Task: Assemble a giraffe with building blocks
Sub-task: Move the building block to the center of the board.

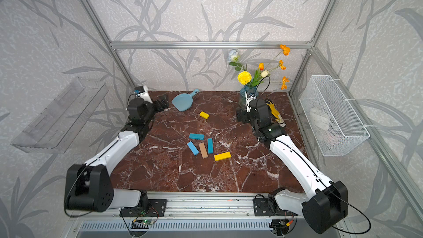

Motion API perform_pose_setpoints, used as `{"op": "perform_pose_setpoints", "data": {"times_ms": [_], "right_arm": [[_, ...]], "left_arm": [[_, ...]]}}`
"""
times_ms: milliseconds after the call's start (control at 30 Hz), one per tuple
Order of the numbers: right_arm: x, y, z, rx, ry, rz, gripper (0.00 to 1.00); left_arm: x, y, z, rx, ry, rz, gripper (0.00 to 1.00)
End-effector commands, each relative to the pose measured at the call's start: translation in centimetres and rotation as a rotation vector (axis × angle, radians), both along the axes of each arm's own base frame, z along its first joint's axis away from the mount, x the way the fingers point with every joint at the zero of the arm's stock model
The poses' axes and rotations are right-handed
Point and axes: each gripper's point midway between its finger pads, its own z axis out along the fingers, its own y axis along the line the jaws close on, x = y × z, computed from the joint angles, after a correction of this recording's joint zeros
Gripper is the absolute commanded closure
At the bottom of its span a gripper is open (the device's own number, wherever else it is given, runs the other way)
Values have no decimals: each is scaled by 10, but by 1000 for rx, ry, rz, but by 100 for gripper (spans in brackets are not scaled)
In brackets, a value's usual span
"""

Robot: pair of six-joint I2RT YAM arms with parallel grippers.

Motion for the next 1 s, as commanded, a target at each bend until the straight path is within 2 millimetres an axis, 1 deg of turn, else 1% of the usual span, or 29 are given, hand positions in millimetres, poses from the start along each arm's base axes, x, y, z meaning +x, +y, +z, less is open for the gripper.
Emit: {"op": "perform_pose_setpoints", "data": {"times_ms": [0, 33, 67, 133, 167, 233, 300, 400, 500, 733, 867, 967], "right_arm": [[-48, 3, -63, 26, 292, 52, 1], [-54, 9, -65, 48, 287, 96, 1], [-60, 13, -68, 67, 285, 125, 1], [-72, 16, -75, 83, 312, 162, 1], [-78, 15, -79, 74, 338, 166, 1], [-87, 10, -87, 44, 385, 153, 1], [-93, 2, -93, 17, 423, 124, 1], [-98, -3, -98, 30, 428, 96, 1], [-103, -2, -104, 67, 426, 93, 2], [-111, -5, -118, 82, 445, 81, 2], [-113, -3, -121, 92, 450, 85, 2], [-114, -3, -122, 91, 455, 85, 2]], "left_arm": [[-3, -81, -79, -16, 344, -313, 0], [3, -90, -90, 29, 386, -328, 1], [6, -97, -106, 73, 445, -341, 4], [11, -110, -127, 160, 552, -365, 9], [10, -116, -141, 219, 619, -374, 11], [11, -126, -155, 319, 716, -389, 18], [8, -139, -168, 422, 786, -411, 19], [7, -154, -177, 550, 825, -425, 19], [8, -160, -183, 587, 854, -431, 19], [14, -157, -205, 665, 915, -430, 20], [25, -154, -210, 726, 881, -405, 19], [36, -157, -214, 737, 840, -396, 19]]}}
